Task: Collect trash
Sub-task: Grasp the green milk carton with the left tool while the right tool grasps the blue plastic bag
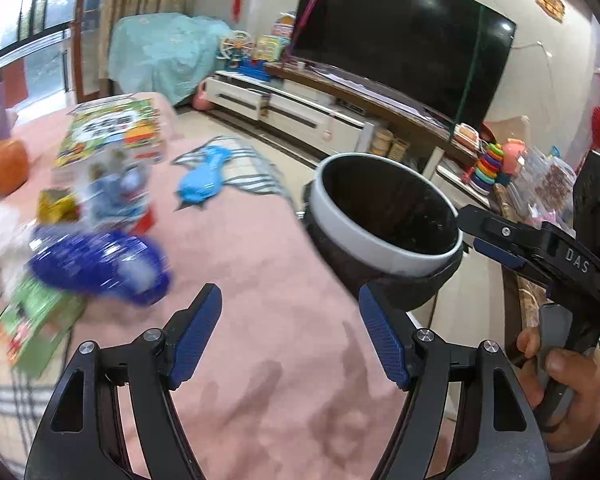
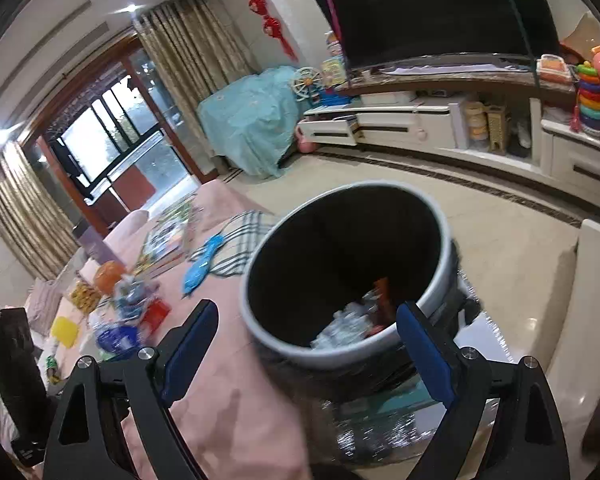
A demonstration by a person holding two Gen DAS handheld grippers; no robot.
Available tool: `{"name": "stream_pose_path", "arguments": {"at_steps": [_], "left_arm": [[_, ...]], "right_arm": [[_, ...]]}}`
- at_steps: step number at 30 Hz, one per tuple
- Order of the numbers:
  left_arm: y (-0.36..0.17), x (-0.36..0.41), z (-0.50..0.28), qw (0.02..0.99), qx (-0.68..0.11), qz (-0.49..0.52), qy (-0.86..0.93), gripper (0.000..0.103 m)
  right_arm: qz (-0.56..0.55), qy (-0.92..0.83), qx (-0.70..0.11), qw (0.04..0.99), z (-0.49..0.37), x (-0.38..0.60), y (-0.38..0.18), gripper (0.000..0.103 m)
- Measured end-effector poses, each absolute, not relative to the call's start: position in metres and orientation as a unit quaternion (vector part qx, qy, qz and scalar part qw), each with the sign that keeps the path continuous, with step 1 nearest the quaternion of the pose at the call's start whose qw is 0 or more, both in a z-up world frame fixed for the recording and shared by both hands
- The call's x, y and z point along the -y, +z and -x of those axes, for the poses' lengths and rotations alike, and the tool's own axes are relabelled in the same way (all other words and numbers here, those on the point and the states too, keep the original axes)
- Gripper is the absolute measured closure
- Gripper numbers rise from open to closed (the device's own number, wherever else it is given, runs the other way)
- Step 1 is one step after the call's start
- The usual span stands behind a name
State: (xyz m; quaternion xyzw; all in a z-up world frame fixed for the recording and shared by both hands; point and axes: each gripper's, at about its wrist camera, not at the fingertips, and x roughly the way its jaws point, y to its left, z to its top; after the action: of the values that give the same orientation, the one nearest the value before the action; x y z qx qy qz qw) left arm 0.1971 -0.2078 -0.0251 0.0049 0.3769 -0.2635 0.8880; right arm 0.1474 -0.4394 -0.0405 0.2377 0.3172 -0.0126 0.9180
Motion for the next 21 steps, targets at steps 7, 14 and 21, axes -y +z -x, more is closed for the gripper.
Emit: {"name": "stream_pose_path", "arguments": {"at_steps": [7,14,21], "left_arm": [[-0.036,0.144,-0.179,0.898,-0.38,0.01,-0.224,0.03],[-0.048,0.095,-0.166,0.906,-0.382,0.026,-0.181,0.03],[-0.053,0.052,-0.161,0.912,-0.381,0.042,-0.15,0.03]], "right_arm": [[-0.222,0.026,-0.324,0.919,-0.142,0.395,-0.041,0.011],[-0.202,0.08,-0.348,0.912,-0.152,0.343,-0.05,0.009],[-0.179,0.12,-0.365,0.906,-0.158,0.299,-0.06,0.009]]}}
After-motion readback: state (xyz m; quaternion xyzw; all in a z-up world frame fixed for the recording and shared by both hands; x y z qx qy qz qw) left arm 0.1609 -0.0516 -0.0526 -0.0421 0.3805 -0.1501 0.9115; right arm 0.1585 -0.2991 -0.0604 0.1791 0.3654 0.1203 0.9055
